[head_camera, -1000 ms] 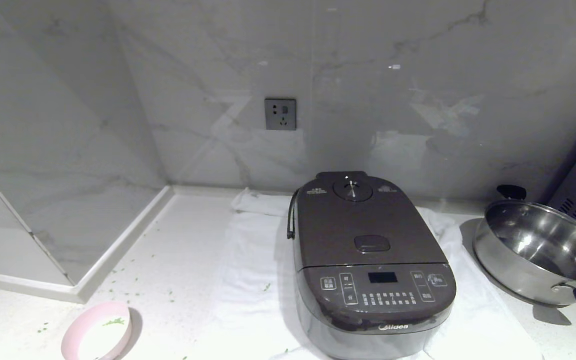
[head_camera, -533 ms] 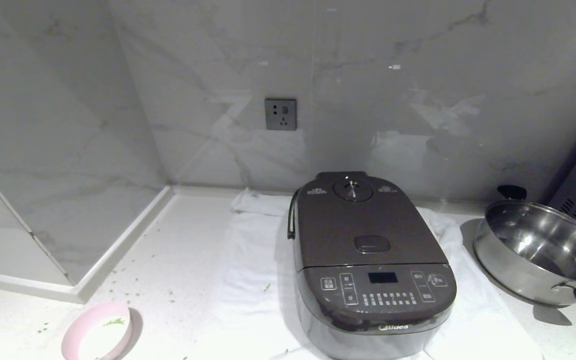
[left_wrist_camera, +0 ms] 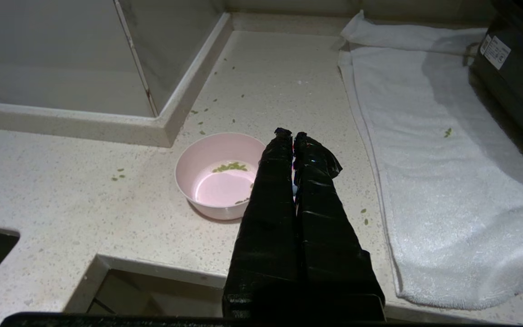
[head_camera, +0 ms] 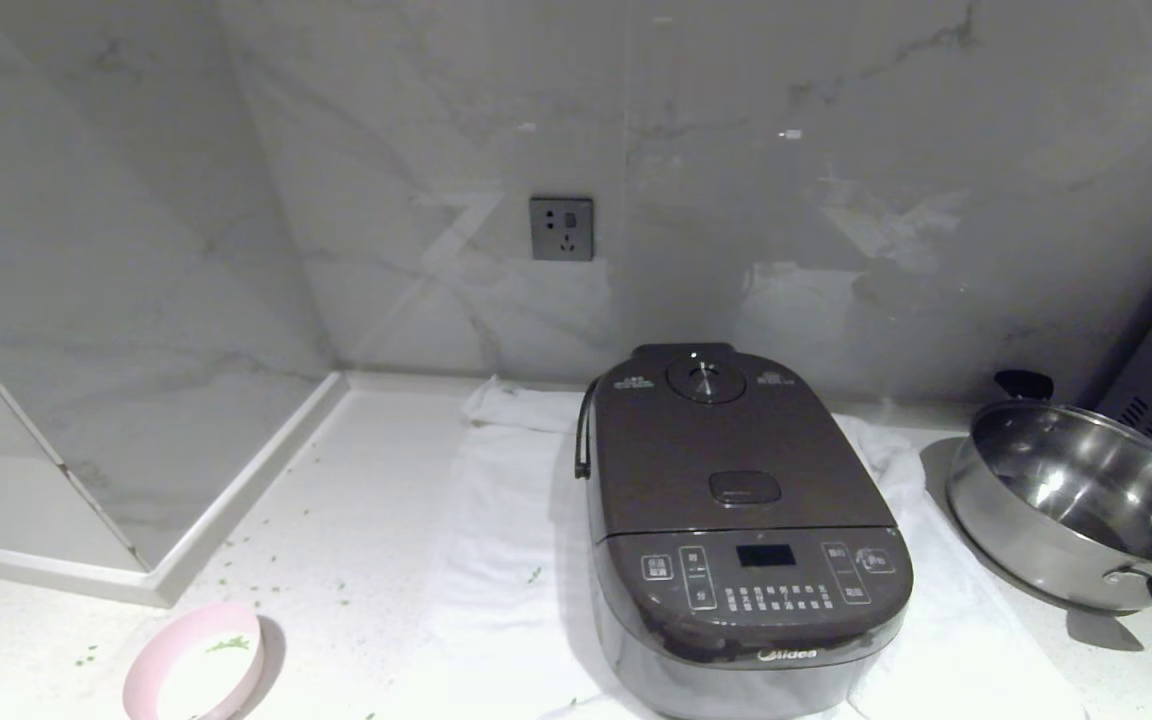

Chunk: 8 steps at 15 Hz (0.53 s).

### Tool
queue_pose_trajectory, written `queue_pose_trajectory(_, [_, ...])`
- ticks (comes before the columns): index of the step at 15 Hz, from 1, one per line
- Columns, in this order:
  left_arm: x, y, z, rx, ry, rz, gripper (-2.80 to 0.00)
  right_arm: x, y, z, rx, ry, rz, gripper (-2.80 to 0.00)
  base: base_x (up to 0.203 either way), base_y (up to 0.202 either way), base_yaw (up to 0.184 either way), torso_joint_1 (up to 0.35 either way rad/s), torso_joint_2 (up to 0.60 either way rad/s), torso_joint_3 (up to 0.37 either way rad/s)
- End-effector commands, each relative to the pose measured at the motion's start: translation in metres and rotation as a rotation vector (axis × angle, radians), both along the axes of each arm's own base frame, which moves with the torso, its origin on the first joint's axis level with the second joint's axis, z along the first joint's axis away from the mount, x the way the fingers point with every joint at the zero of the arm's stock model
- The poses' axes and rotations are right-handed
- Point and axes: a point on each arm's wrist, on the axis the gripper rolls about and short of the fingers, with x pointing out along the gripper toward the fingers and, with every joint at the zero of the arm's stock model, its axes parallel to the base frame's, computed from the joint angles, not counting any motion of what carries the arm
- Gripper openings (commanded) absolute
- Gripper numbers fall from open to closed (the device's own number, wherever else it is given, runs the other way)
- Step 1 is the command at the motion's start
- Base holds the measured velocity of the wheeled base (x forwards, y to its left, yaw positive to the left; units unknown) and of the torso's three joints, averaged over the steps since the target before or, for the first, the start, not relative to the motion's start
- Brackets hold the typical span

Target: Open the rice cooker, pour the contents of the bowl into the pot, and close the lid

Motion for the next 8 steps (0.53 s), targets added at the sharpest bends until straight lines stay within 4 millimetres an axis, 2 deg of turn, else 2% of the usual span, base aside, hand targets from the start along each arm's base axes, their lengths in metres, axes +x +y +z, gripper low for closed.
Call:
queue_pose_trajectory(1, [-0.0002, 0.0, 0.0003, 0.001, -0.003, 0.0, -2.8, 0.0, 0.0, 0.0, 0.0, 0.0, 0.001, -2.8, 0.0, 0.0, 0.0, 0.0, 0.0, 0.0])
queue_pose_trajectory(8, [-0.0002, 0.0, 0.0001, 0.001, -0.002, 0.001, -2.8, 0.0, 0.0, 0.0, 0.001, 0.0, 0.001, -2.8, 0.0, 0.0, 0.0, 0.0, 0.0, 0.0])
